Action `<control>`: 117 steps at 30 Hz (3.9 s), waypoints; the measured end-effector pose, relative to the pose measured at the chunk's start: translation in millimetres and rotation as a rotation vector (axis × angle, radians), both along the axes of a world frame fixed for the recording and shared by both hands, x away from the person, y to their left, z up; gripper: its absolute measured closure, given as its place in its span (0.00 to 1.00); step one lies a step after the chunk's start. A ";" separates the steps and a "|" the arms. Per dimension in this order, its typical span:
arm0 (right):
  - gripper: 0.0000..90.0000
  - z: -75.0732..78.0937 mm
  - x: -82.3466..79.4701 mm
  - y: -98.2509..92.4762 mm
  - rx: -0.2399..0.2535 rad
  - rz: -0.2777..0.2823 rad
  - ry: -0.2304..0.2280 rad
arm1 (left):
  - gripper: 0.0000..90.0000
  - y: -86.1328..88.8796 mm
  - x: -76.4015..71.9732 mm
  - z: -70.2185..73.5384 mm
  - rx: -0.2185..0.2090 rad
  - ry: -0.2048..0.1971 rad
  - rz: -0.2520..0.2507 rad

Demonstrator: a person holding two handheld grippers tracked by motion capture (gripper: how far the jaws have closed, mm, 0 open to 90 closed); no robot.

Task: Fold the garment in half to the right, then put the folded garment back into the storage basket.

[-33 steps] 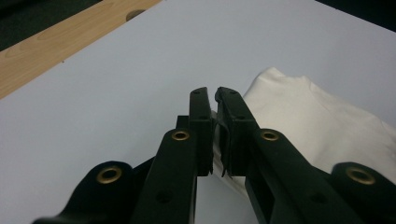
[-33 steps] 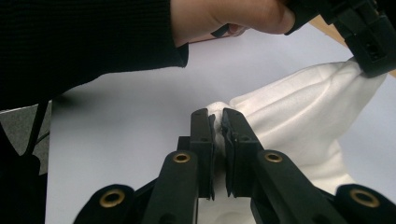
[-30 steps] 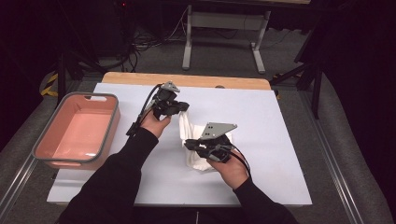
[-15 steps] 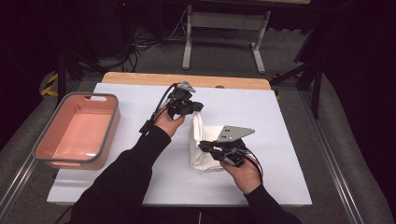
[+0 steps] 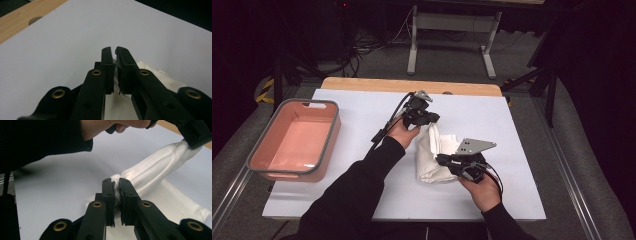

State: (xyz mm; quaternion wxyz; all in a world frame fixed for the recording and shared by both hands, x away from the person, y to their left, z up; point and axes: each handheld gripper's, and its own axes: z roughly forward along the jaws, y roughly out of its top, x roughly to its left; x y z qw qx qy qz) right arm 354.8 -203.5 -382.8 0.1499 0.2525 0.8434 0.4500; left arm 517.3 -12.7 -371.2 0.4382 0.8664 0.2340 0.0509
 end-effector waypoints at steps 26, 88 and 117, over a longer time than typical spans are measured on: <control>0.92 -19.8 -4.2 -22.6 -0.034 -0.057 0.044 | 0.92 -28.3 -0.5 -18.5 -0.022 0.056 -0.014; 0.88 -45.1 -9.1 -50.6 -0.215 -0.121 0.099 | 0.61 59.1 -11.2 -16.6 -0.028 0.086 0.067; 0.21 -12.2 -22.3 -76.5 0.008 -0.195 -0.047 | 0.00 40.9 -46.0 -3.6 0.001 0.018 0.005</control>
